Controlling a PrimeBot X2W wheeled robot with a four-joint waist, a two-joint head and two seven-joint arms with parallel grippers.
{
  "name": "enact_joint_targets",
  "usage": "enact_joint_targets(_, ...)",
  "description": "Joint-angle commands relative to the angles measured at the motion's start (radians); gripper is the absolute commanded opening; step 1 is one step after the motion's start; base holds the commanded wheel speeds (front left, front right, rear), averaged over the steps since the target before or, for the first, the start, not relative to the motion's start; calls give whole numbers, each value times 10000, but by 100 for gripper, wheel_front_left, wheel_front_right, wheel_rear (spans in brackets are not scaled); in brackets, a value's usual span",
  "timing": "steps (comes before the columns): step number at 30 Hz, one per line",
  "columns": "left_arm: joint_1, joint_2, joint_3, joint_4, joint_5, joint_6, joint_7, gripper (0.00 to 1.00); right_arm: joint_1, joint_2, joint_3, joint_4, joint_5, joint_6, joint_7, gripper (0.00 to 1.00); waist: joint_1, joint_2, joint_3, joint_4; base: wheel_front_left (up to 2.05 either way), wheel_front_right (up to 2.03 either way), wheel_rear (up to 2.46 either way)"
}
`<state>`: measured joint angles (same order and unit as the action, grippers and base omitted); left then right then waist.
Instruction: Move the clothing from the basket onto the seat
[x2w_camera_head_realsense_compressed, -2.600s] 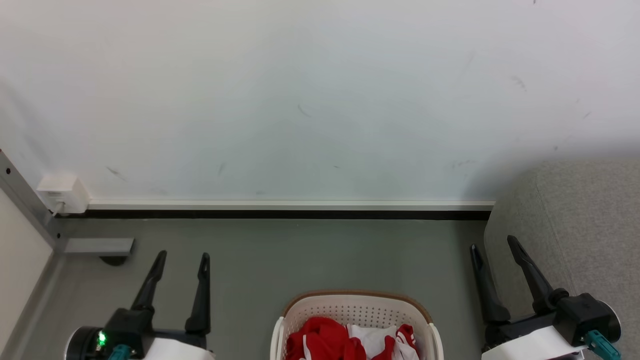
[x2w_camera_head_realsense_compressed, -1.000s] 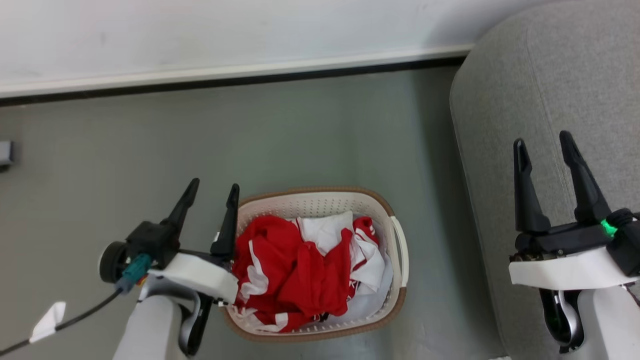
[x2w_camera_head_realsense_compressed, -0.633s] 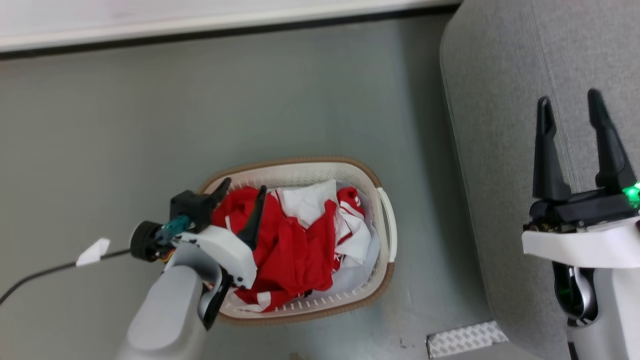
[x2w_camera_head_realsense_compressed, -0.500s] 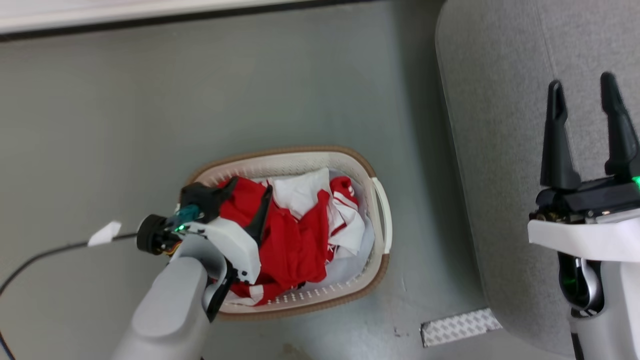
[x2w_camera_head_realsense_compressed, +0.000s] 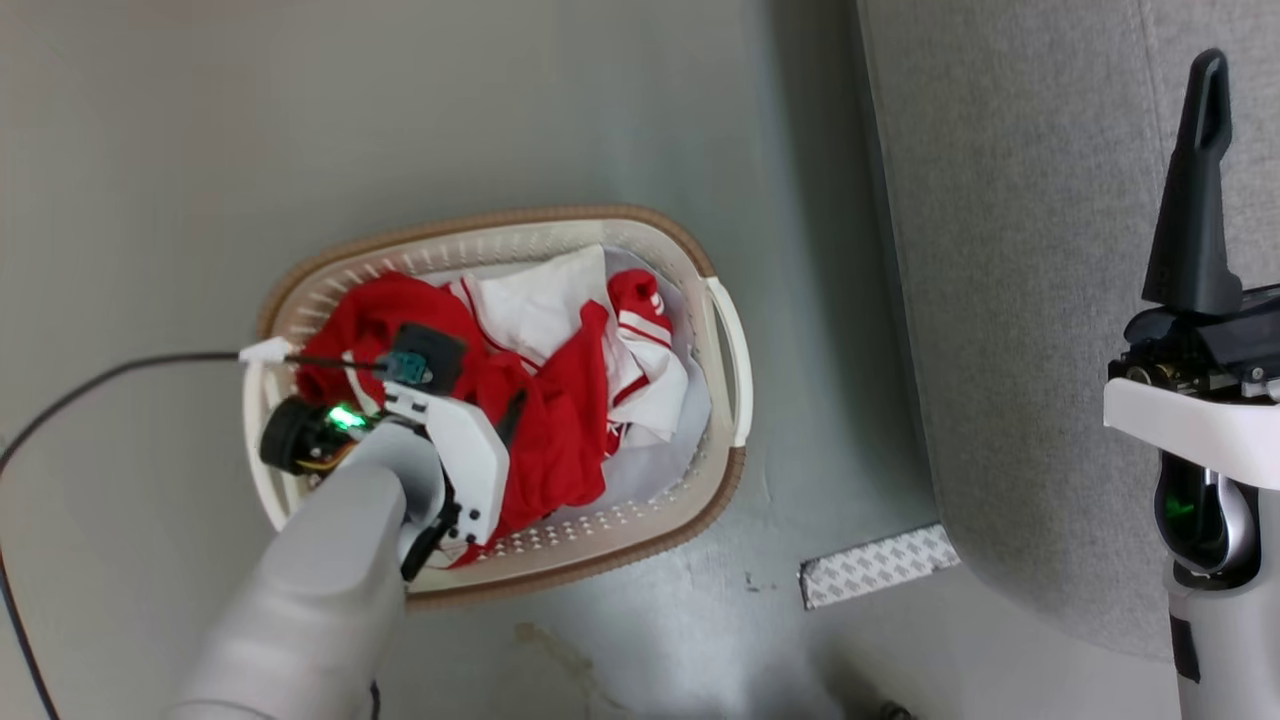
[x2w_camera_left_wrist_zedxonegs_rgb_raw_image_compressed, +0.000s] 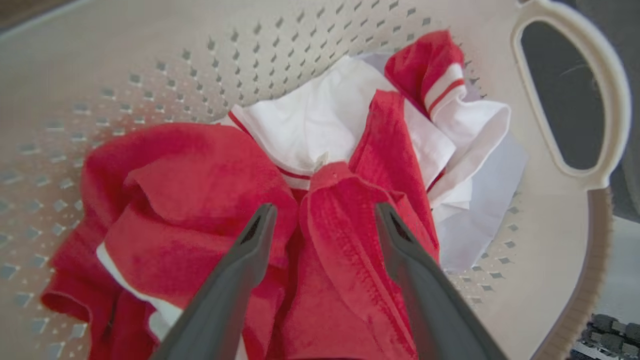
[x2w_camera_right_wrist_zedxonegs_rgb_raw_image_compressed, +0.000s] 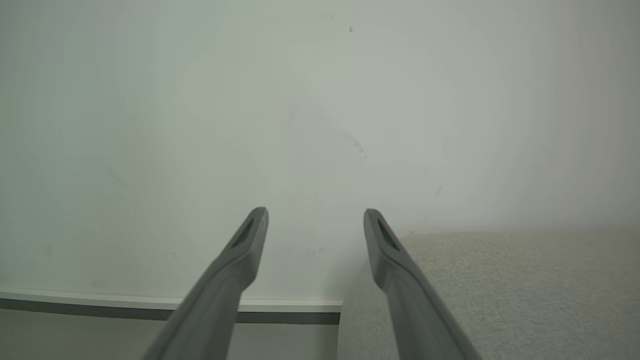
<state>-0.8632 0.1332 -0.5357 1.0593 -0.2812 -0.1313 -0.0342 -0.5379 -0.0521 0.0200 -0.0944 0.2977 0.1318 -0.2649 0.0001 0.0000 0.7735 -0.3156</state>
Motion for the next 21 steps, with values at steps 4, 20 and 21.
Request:
enact_joint_targets(4,-708,183,-453,764,216,15,378,100,-236,22,36,-165,190,-21,7,100,-1,0,591,-337,0,0,0)
enact_joint_targets(20,-1710,551,-2676,2130,2218,174,1744,100,-365,19,374,-224,455,-21,9,100,-1,0,1349,-850,0,0,0)
enact_joint_targets(21,-1693,523,-2694,2143,2197,158,1772,100,-365,19,384,-217,454,-21,9,100,-1,0,1368,-855,0,0,0)
